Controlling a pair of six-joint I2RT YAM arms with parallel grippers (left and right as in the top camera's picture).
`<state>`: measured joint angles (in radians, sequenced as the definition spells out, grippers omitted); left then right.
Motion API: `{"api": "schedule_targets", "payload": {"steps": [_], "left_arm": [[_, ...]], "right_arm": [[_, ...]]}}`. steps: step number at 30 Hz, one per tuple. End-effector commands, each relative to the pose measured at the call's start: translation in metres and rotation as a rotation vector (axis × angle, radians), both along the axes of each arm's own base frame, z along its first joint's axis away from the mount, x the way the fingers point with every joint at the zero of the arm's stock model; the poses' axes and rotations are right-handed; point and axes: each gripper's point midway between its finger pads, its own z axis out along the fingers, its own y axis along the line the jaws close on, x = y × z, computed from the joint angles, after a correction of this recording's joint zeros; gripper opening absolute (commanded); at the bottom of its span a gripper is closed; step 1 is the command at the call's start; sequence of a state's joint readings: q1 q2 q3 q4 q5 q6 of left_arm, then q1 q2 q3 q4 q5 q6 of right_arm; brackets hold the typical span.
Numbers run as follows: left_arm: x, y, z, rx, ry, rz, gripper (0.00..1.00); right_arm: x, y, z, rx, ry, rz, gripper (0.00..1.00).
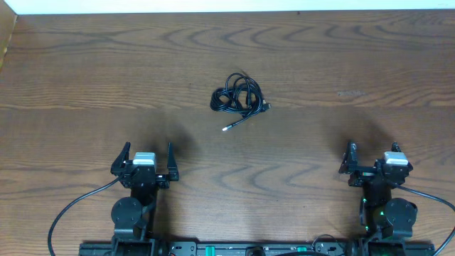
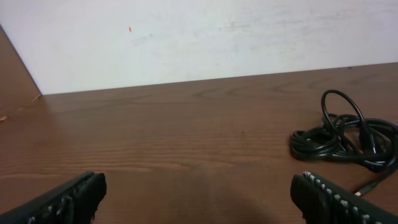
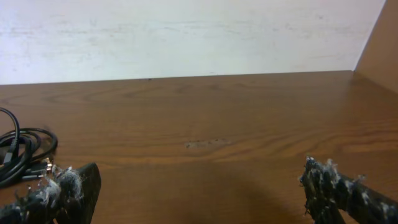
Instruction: Untangle cables
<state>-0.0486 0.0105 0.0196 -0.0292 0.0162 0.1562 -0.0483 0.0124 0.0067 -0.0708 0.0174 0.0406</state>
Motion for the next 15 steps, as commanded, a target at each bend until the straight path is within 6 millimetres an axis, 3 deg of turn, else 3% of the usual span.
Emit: {"api": "schedule_targets", "payload": {"steps": [1, 15], "left_arm": [[-0.0011, 0.0055, -0.0169, 0.011, 0.053, 0.031, 1.0], [-0.0011, 0.0055, -0.0169, 0.011, 0.053, 0.031, 1.0]], "right_arm": [[-0.0003, 0.0006, -0.0001, 0.007, -0.002, 0.004, 0.99], [-0.0003, 0.0006, -0.0002, 0.007, -0.001, 0.004, 0.99]]}}
